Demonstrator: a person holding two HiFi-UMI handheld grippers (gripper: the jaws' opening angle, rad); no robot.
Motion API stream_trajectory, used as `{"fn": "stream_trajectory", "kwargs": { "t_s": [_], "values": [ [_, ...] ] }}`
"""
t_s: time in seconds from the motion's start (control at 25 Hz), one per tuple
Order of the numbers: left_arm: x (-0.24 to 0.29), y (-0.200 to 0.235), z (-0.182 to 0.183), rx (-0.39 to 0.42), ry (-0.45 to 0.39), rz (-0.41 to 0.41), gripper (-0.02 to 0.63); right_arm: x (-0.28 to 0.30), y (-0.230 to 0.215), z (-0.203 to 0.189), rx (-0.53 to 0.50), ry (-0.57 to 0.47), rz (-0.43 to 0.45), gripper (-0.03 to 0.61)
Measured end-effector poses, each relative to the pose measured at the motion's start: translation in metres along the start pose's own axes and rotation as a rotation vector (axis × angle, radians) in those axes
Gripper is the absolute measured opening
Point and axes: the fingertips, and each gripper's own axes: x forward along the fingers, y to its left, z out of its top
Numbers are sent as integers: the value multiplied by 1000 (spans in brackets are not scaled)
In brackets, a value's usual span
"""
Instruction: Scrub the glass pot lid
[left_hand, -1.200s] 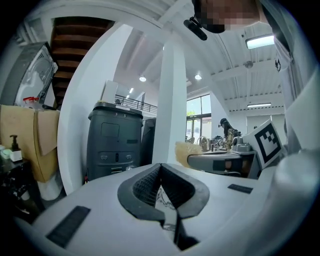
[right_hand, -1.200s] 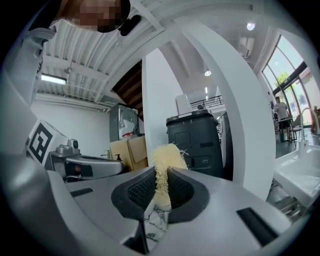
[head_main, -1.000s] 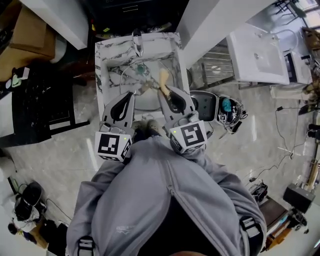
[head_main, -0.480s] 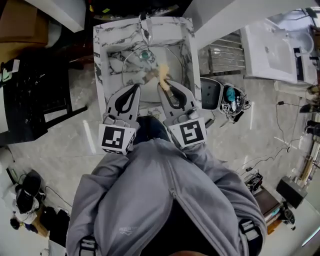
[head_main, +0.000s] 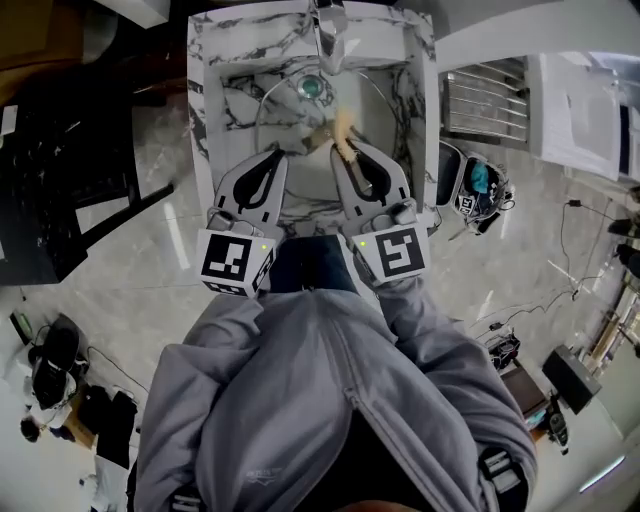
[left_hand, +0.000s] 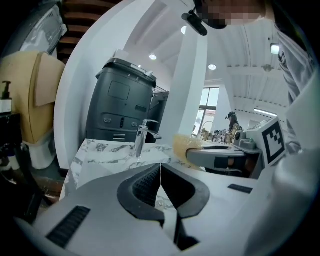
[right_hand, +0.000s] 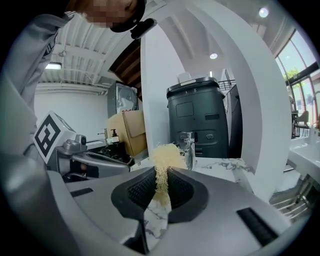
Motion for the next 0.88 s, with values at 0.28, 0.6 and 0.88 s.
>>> {"fn": "stream_trajectory", "kwargs": {
  "t_s": [0.28, 0.6, 0.88],
  "values": [
    [23, 35, -34, -63, 27, 33, 17, 36, 1, -28, -1, 16, 45, 55],
    [45, 62, -70, -167, 125, 54, 18, 67, 7, -60, 14, 67, 100, 55],
    [62, 85, -96, -233, 246, 118, 187, 91, 1, -75, 25, 101, 120, 55]
  ]
}}
